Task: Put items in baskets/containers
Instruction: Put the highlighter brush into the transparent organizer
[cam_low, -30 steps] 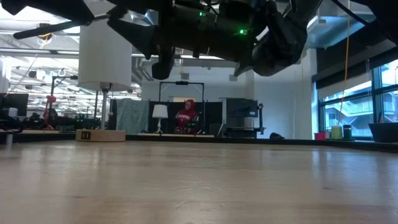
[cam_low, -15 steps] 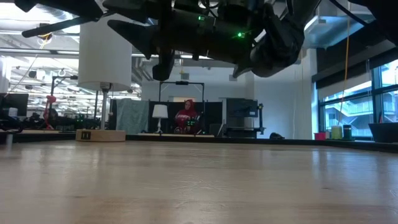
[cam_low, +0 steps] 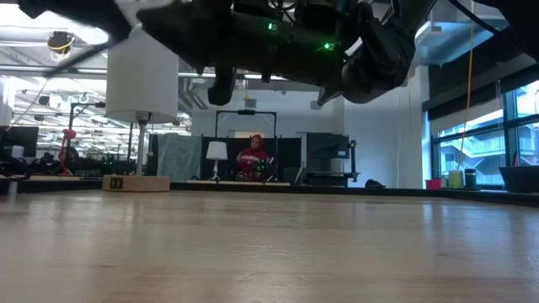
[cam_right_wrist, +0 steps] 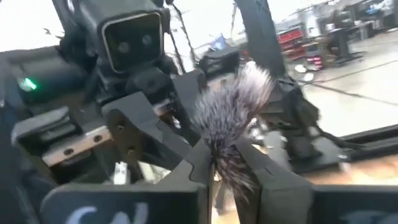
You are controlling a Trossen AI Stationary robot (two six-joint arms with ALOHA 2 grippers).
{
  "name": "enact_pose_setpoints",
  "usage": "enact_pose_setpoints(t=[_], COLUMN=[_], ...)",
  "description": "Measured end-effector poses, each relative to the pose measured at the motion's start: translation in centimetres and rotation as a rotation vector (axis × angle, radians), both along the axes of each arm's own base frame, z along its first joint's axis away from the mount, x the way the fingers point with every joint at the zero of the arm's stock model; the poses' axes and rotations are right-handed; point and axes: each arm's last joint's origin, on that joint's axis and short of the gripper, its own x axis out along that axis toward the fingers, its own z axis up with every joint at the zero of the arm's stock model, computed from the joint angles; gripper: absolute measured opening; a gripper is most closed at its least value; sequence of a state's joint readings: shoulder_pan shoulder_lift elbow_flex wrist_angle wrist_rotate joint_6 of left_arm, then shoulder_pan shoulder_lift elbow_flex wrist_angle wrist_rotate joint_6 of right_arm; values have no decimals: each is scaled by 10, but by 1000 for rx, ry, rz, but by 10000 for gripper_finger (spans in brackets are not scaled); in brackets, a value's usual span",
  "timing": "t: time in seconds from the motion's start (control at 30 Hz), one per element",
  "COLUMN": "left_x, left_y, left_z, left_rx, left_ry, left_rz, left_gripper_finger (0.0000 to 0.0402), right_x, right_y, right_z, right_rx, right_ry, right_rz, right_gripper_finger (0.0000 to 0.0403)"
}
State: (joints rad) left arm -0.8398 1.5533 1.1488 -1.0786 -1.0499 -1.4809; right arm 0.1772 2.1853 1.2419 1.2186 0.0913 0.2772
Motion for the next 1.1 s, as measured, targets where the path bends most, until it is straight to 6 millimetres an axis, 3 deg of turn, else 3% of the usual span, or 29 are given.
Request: enact_pose_setpoints(t=[0.2,0.4,0.53,0.63,0.8,0.97,1.1], left_x=[-13,-54,-76,-90,-110,-118,-118], left_y=[7,43,66,87,115,130,136], left_z=[15,81,111,124,137,144,146], left_rx=[-130,-280,-359,-338,-333,-306,-267], left_ry=[138,338,238,122,12,-100,-162], left_rz=[-9,72,-93,-78,-80,-39,6], left_gripper_finger=[104,137,135,128,117,108,104], right_x=[12,37,52,67,95,119,138], right_y=[1,6,9,11,17,20,21], right_z=[0,27,58,72,67,70,55], right_rx=[-102,-250,-360,-400,-443,-451,-459], right_ry=[123,236,247,226,176,68,40], right_rz=[-87,-104,-84,-42,36,134,144], right_gripper_finger=[37,36,36,36,36,37,38])
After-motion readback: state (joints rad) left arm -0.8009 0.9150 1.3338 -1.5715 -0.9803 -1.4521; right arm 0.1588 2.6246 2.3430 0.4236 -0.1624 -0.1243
